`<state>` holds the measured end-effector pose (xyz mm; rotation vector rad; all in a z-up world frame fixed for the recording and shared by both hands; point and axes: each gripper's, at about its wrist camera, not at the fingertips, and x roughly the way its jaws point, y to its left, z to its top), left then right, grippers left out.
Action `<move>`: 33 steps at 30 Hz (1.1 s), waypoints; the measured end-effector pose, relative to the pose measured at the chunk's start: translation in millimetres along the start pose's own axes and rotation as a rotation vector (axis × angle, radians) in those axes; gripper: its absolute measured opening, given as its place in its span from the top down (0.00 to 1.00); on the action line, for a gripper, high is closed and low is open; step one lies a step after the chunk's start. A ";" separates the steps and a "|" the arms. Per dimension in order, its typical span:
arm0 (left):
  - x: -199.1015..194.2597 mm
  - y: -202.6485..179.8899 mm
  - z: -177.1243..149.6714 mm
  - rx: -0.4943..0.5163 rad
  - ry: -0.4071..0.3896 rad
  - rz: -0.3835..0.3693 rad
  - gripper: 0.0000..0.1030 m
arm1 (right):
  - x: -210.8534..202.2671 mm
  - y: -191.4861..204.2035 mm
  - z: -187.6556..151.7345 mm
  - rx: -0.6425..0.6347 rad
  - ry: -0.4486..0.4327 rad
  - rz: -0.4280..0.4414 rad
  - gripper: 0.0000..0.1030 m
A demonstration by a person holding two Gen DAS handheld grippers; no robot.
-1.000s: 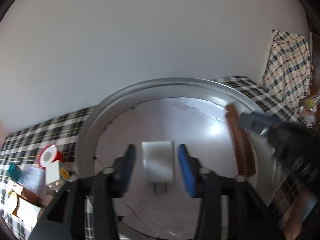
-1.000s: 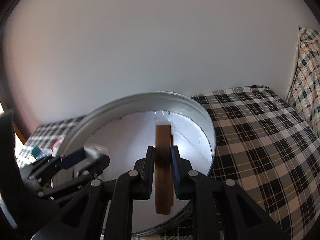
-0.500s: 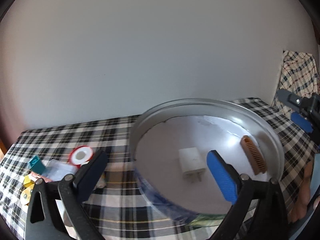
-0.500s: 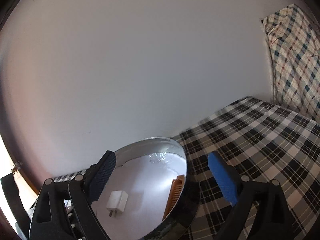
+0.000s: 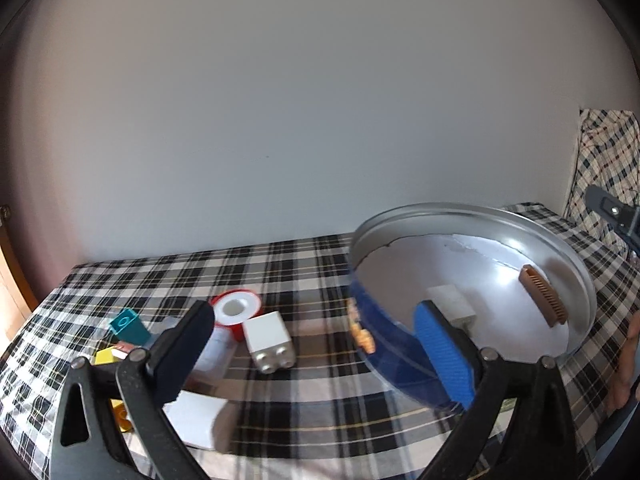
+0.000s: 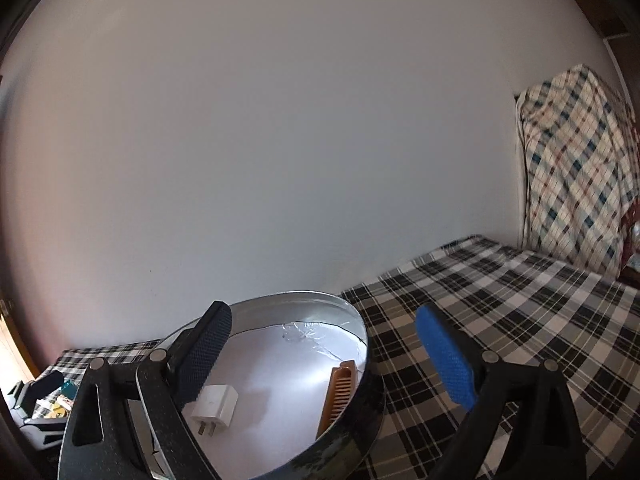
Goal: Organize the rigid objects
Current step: 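Withdraw both tools from the tin back toward the remaining objects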
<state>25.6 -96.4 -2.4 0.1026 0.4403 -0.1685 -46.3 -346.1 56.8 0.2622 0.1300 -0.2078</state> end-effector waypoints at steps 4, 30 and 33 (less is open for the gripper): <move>-1.0 14.0 -1.6 -0.008 0.005 0.019 0.02 | -11.0 8.4 -3.9 0.009 -0.022 -0.014 0.08; 0.5 96.5 -12.2 -0.070 0.052 0.064 0.02 | -35.4 146.9 -52.0 -0.127 0.094 0.217 0.08; 3.9 114.1 -15.0 -0.077 0.071 0.080 0.02 | -32.4 160.2 -56.6 -0.152 0.125 0.238 0.08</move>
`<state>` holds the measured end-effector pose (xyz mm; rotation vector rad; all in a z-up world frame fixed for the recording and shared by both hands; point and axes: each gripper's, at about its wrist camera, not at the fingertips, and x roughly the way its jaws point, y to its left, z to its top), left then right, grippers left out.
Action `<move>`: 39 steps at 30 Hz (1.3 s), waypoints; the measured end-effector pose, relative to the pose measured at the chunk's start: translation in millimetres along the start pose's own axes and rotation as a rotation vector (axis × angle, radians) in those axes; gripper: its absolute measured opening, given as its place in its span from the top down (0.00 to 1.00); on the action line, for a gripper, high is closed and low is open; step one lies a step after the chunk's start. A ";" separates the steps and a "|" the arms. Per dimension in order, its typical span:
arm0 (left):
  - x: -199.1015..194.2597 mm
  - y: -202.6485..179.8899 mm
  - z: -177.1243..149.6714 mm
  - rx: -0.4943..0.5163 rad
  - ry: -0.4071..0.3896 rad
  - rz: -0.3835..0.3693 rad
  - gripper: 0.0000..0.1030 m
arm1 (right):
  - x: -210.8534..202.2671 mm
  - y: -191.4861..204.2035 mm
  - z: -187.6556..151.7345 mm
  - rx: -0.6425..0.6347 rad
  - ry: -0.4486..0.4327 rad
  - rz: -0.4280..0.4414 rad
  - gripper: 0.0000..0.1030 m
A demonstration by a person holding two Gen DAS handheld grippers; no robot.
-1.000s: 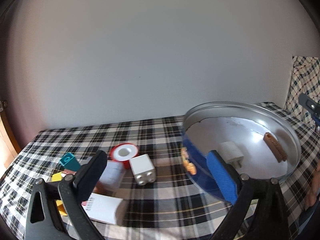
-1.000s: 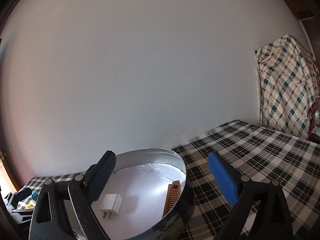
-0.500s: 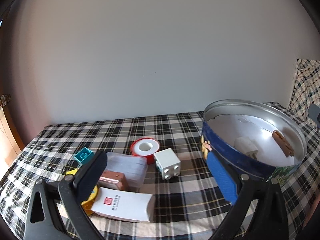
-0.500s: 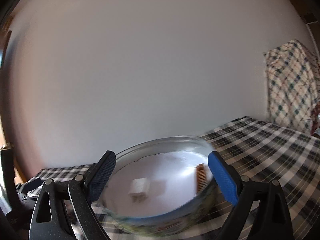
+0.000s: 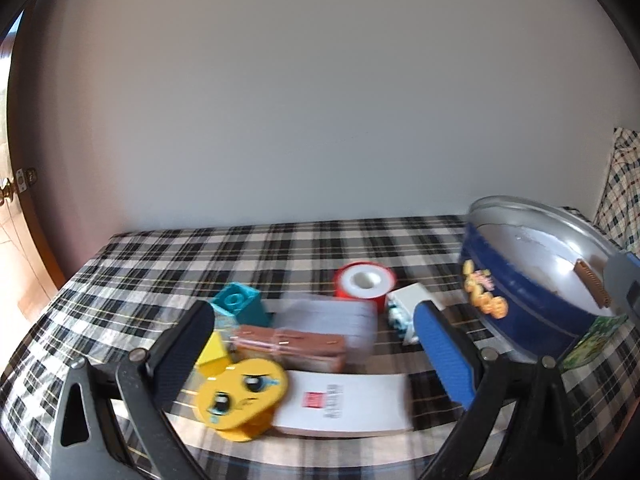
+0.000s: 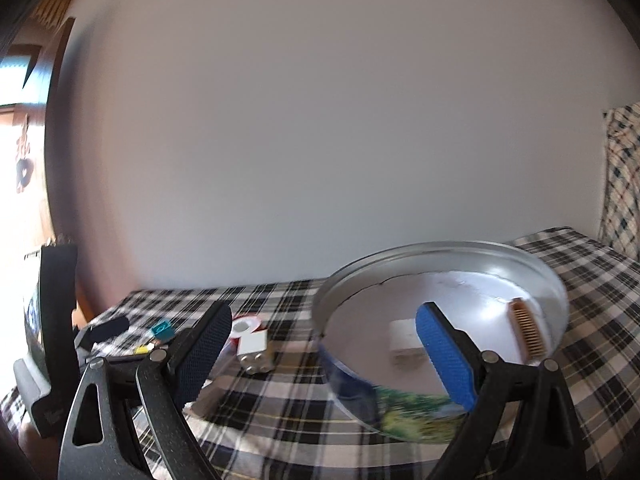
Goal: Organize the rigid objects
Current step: 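Withdraw both tools from the tin back toward the remaining objects, then grasp the white Oriental Club box with the right tool while the left tool grasps the yellow face block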
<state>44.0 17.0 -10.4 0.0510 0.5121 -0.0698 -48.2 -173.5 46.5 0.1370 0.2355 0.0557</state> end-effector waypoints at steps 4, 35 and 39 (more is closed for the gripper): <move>9.3 29.3 -1.0 -0.014 0.035 0.051 0.02 | 9.6 19.8 -3.8 -0.055 0.054 0.040 0.08; 25.8 150.2 -8.2 -0.211 0.135 0.172 0.02 | 138.1 135.5 -48.8 -0.359 0.617 0.460 0.20; 29.5 148.3 -9.8 -0.195 0.149 0.163 0.02 | 131.3 145.5 -56.8 -0.432 0.624 0.449 0.51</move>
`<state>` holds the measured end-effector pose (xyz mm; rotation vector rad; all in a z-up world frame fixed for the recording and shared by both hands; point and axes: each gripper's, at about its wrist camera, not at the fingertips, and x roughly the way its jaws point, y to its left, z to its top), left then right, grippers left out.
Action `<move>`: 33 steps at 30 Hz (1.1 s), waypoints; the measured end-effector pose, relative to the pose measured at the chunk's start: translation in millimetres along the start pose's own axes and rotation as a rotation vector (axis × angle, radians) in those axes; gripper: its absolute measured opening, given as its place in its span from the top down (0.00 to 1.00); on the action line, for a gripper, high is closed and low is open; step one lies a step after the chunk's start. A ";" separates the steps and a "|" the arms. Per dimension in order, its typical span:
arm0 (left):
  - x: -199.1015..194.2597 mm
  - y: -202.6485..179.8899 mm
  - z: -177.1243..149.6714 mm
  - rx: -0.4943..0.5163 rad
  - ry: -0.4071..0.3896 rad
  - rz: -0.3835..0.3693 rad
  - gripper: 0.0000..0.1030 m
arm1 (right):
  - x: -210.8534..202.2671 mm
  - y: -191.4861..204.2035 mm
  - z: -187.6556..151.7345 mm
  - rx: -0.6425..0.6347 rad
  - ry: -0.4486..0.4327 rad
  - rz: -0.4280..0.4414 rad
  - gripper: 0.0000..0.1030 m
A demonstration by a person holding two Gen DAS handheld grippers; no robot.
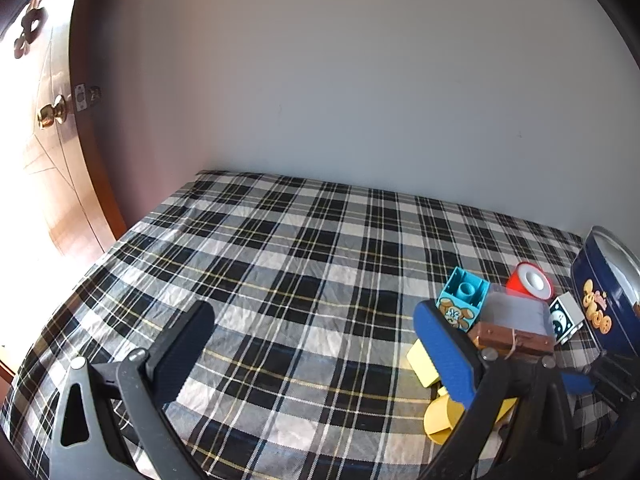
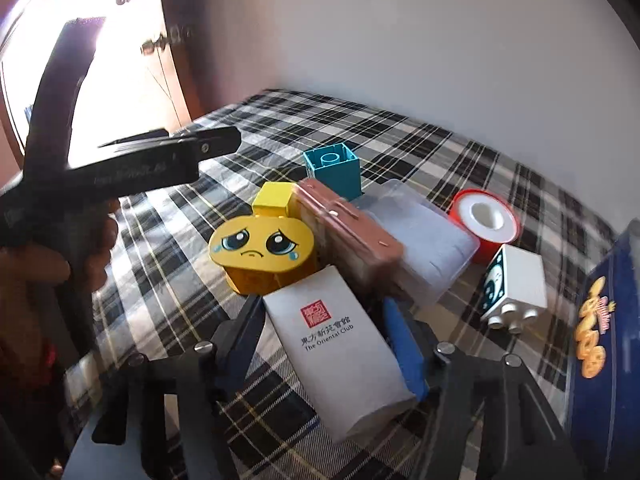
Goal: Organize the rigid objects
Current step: 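Grasp the white Oriental Club box with the right tool while the left tool grasps the yellow face block, then carry the white box in the right tool while the left tool carries the yellow block over the tin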
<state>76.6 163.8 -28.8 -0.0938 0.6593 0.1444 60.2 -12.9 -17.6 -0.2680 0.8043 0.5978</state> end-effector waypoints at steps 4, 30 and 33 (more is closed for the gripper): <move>-0.6 -2.4 -0.6 0.030 0.011 -0.057 0.02 | -3.0 4.2 -12.0 -0.004 0.035 -0.003 0.58; 18.7 -73.5 -29.1 0.350 0.265 -0.376 0.50 | -62.5 -46.5 -53.3 0.206 -0.099 -0.015 0.58; 18.4 -70.7 -28.1 0.322 0.267 -0.379 0.51 | -63.4 -46.9 -54.1 0.212 -0.100 -0.014 0.58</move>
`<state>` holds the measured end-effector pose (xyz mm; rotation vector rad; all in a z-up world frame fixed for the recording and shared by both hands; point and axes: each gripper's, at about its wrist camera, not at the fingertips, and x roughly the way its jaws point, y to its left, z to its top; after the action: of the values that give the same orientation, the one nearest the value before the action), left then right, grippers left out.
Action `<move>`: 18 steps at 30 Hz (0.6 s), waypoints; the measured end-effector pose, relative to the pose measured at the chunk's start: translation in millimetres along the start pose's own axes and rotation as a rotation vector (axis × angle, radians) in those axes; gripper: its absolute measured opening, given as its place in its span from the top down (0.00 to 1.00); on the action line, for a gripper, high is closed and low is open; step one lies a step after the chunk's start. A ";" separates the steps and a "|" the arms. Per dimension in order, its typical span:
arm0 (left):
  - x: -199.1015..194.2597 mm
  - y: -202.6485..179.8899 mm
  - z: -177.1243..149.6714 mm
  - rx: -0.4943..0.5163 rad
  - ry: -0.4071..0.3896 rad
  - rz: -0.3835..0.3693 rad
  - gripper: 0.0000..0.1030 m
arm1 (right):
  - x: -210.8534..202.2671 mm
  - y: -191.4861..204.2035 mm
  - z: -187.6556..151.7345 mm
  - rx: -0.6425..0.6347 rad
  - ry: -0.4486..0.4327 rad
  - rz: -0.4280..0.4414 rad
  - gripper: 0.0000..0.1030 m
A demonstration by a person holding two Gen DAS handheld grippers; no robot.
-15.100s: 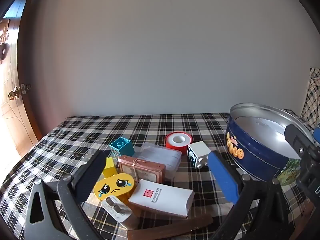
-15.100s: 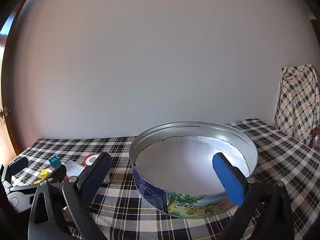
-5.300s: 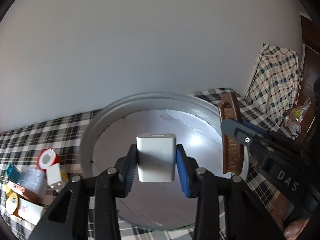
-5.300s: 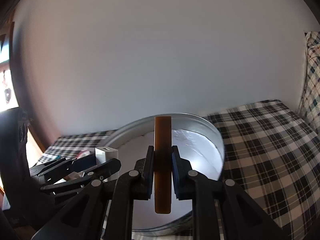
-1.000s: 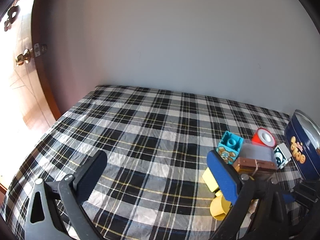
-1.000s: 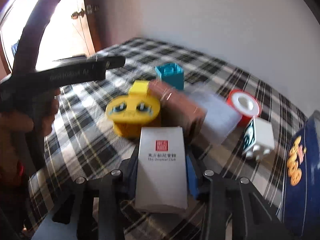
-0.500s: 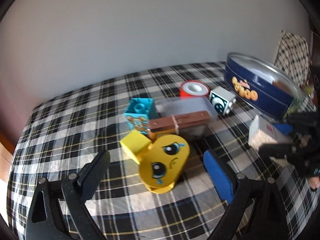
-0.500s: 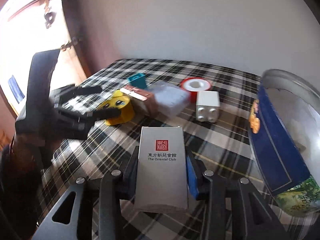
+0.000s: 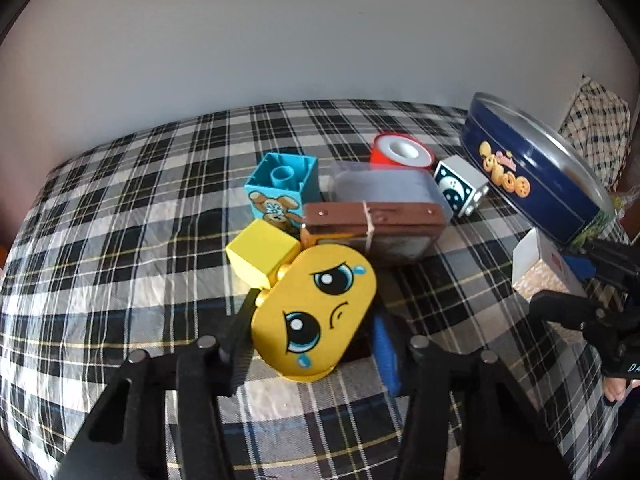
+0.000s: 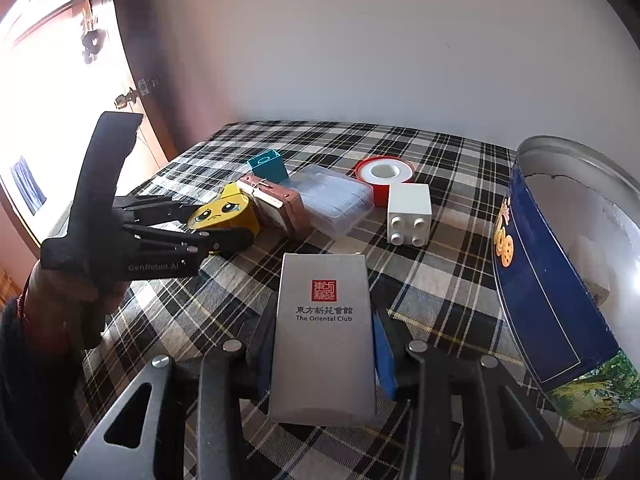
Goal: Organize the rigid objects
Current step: 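Carry the white box in the right tool while the left tool carries the yellow block over the tin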
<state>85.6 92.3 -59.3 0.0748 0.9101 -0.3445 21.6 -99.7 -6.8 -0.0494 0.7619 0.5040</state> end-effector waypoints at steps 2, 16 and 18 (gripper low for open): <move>-1.8 -0.2 -1.7 -0.018 -0.005 -0.012 0.51 | -1.8 -0.6 -0.3 0.005 -0.006 -0.005 0.58; -49.6 16.7 -8.2 -0.129 -0.239 -0.125 0.52 | -35.8 -14.3 6.8 0.049 -0.170 0.038 0.58; -53.5 23.1 -7.1 -0.179 -0.277 -0.065 0.52 | -41.8 -14.3 7.1 0.055 -0.192 0.032 0.58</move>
<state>57.6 129.5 -23.6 -0.1650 0.6660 -0.3232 7.1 -128.3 24.5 0.0618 0.5886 0.5098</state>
